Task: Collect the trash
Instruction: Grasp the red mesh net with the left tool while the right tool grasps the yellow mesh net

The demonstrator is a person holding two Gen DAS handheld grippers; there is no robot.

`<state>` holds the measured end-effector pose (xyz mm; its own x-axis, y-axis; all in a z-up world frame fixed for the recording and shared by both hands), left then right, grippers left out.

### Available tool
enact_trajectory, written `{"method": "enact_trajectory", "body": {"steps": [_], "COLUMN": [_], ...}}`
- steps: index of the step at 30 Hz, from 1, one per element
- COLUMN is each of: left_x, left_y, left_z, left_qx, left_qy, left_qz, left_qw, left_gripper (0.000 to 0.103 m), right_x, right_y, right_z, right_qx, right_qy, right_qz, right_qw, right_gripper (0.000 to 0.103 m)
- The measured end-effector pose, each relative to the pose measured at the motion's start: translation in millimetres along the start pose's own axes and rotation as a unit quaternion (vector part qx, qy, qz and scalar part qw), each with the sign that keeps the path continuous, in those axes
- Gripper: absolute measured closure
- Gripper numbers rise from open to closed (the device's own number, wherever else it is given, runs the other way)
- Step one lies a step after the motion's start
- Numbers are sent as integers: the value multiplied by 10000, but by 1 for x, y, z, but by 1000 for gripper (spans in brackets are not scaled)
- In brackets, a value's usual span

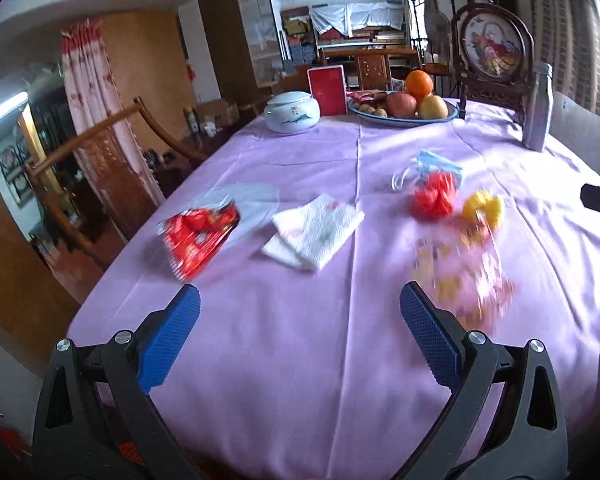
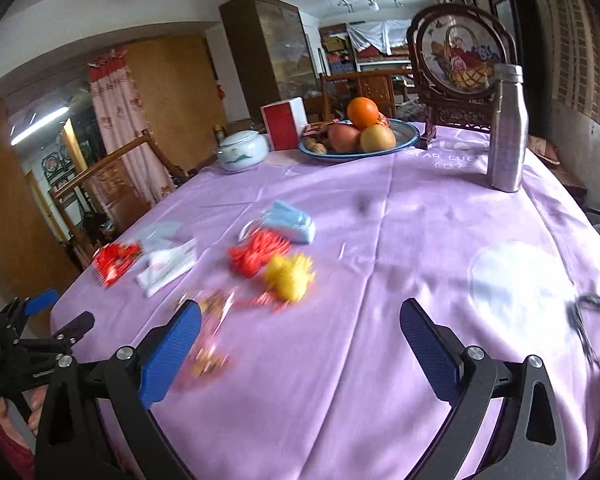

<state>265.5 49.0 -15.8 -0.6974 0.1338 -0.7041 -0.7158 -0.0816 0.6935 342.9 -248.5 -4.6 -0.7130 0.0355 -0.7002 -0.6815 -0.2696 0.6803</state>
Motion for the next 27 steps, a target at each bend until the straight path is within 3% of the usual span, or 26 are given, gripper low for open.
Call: {"method": "enact_trajectory", "body": {"steps": [6, 9, 11, 14, 19, 20, 21, 22, 23, 25, 27], "left_x": [-47, -68, -80, -93, -97, -97, -97, -96, -96, -96, -97], "left_y": [-34, -56, -74, -108, -149, -155, -158, -162, -165, -162, -159], "left_z": [-21, -47, -66, -92, -108, -109, -110, -112, -112, -109, -101], "left_qx": [564, 1030, 1227, 1474, 1784, 1853, 1938, 2084, 2131, 2079, 2150], "left_qy": [41, -91, -215, -358, -339, -327, -334, -360, -372, -426, -290], "left_qz": [159, 356, 524, 826, 1241, 1281, 1296, 1326, 1360, 1223, 1147], "left_qw": [9983, 9940, 9908, 9850, 9755, 9737, 9719, 9683, 9668, 9695, 9694], "left_gripper": [7, 7, 7, 6, 7, 10, 18, 32, 38, 61, 64], "right_x": [-44, -54, -56, -57, -54, -55, -55, -53, -52, -51, -50], "right_y": [-45, -65, -74, -74, -85, -86, -86, -83, -82, -82, -85], "right_z": [-20, -33, -41, -51, -66, -67, -67, -66, -65, -65, -61], "right_qx": [-23, -71, 245, 373, -148, -146, -94, -53, -16, -37, -72], "right_qy": [-350, -491, -474, -522, -1029, -1057, -1067, -1064, -1061, -1060, -999], "right_qz": [-26, -145, -18, -52, 294, 318, 296, 274, 257, 277, 355], "right_qw": [9994, 9987, 9986, 9979, 9942, 9938, 9938, 9939, 9940, 9940, 9943], "right_gripper": [5, 5, 5, 5, 5, 5, 5, 5, 5, 5, 5]}}
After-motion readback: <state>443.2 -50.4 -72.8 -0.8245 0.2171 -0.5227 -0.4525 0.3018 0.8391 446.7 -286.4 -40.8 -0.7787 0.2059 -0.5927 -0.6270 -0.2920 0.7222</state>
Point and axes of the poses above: each gripper's, at about its wrist camera, not at the fingertips, and y roughly against the way its jaws point, z to its left, x to its underside, the point moved 1 cm from there along -y, roughly the way its jaws point, and after that the axes turned 6 degrees about z, right-handed, at the moved point
